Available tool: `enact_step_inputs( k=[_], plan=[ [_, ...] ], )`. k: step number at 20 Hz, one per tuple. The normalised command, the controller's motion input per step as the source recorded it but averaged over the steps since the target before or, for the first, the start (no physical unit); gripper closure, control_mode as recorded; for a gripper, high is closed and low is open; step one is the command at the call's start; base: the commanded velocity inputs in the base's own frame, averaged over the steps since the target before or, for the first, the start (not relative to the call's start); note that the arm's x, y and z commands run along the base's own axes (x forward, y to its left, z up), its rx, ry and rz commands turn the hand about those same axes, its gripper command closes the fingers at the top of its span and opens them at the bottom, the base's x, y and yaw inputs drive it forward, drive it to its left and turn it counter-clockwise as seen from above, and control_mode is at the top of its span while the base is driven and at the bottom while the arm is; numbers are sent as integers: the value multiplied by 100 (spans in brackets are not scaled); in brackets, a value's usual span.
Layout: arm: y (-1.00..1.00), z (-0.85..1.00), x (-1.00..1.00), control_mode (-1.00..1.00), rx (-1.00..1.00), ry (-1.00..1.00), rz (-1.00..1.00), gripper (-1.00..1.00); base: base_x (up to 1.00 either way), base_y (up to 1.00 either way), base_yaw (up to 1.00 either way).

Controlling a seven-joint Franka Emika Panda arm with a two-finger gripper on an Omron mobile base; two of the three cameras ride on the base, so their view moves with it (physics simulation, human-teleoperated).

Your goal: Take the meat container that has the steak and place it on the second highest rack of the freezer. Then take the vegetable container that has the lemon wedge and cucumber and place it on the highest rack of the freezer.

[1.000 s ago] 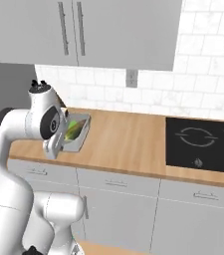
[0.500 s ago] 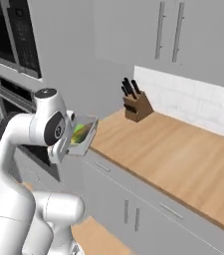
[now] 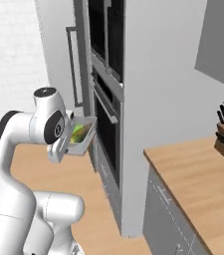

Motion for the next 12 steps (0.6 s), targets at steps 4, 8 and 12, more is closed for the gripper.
enact_step_inputs(
  k=[4,8,12],
  plan=[
    [0,0,0,100,0,0,0,100,41,27,74],
    [0,0,0,100,0,0,0,100,73,40,55],
    [0,0,0,100,0,0,0,100,100,38,18]
  ],
)
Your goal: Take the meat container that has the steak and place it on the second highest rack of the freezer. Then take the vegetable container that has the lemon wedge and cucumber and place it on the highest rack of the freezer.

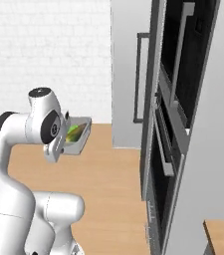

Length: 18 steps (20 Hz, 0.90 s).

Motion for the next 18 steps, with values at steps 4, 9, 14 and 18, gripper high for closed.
enact_step_inputs(
  k=[4,9,14,18],
  plan=[
    [0,0,0,100,0,0,0,100,100,66,12],
    [0,0,0,100,0,0,0,100,100,91,12],
    [0,0,0,100,0,0,0,100,100,100,4],
    [0,0,0,100,0,0,0,100,92,85,-13]
  ],
)
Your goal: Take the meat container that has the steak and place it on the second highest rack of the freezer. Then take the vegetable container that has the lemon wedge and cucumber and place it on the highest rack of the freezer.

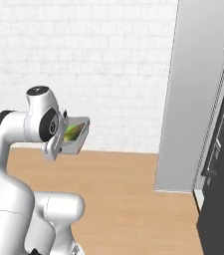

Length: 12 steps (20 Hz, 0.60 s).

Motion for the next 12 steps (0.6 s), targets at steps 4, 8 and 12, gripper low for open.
enact_step_inputs(
  k=[4,8,12],
  plan=[
    [0,0,0,100,0,0,0,100,49,54,-67],
    [0,0,0,100,0,0,0,100,25,47,-82],
    [0,0,0,100,0,0,0,100,30,50,-81]
  ],
)
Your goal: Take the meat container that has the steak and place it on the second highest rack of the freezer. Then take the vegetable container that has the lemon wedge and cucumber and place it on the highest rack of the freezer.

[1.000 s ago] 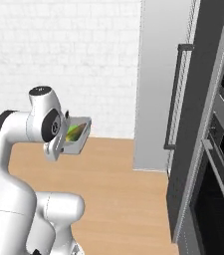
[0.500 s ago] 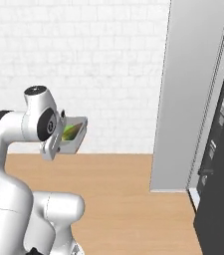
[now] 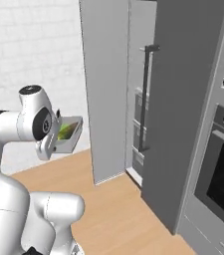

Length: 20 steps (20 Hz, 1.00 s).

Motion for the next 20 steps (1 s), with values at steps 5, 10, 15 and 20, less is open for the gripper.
enact_step_inputs(
  k=[5,10,15,20],
  plan=[
    [0,0,0,100,0,0,0,100,37,51,-79],
    [0,0,0,100,0,0,0,100,78,65,-60],
    [0,0,0,100,0,0,0,100,86,67,-27],
    [0,0,0,100,0,0,0,100,75,58,-12]
  ],
)
